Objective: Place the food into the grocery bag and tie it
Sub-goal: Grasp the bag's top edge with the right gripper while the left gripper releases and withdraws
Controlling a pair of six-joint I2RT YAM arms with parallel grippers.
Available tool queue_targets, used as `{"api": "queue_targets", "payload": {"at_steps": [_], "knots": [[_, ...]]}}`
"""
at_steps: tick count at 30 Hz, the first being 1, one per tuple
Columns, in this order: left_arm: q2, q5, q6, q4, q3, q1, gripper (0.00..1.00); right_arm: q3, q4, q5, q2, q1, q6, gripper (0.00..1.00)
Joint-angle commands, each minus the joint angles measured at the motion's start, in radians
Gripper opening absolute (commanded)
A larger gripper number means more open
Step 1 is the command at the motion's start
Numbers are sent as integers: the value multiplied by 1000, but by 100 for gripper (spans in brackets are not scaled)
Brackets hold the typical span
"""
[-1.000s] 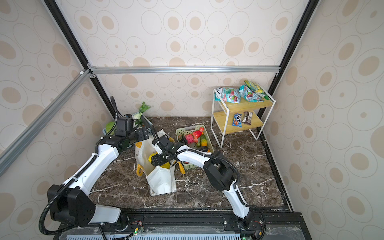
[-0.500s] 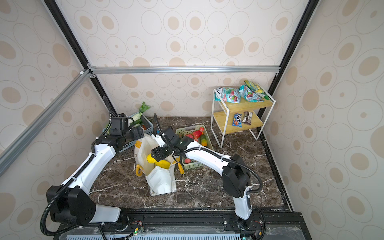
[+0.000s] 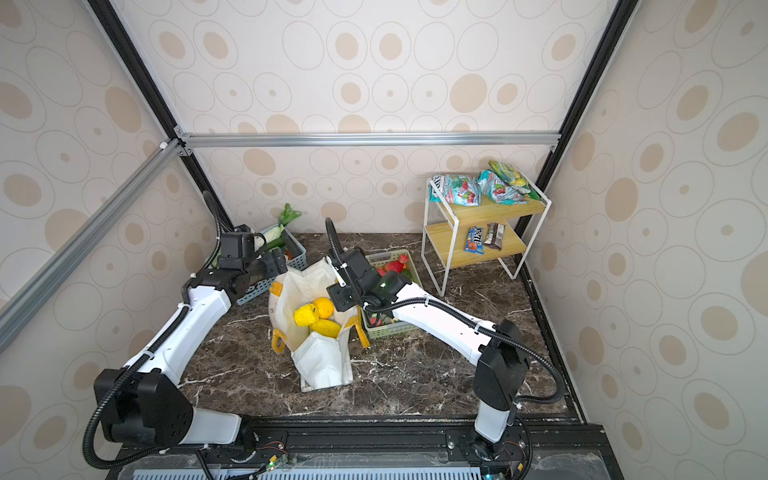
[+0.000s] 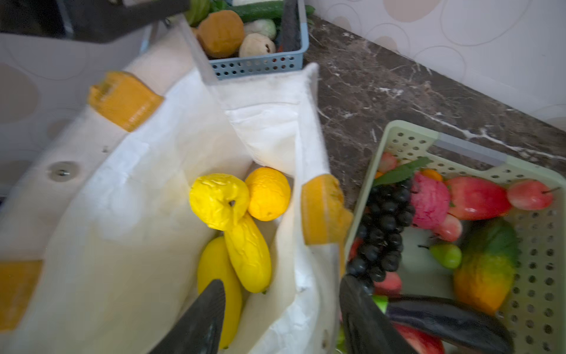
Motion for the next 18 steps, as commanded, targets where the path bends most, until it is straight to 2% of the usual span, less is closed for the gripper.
{"api": "queue_targets", "payload": {"at_steps": [1, 5, 10, 14, 18], "knots": [[-2, 6, -10, 18, 19, 10, 90, -38, -59, 116, 5, -16, -3, 60], [11, 1, 0, 11, 27, 11, 90, -64, -55, 117, 28, -19, 13, 52], [23, -9, 0, 14, 35, 17, 90, -75, -54, 76, 29, -21, 21, 25], [45, -8, -5, 21, 40, 27, 90, -121, -44, 72, -1, -38, 19, 9], [72, -9, -17, 42, 51, 35, 90, -188, -41, 52, -32, -88, 46, 2]]}}
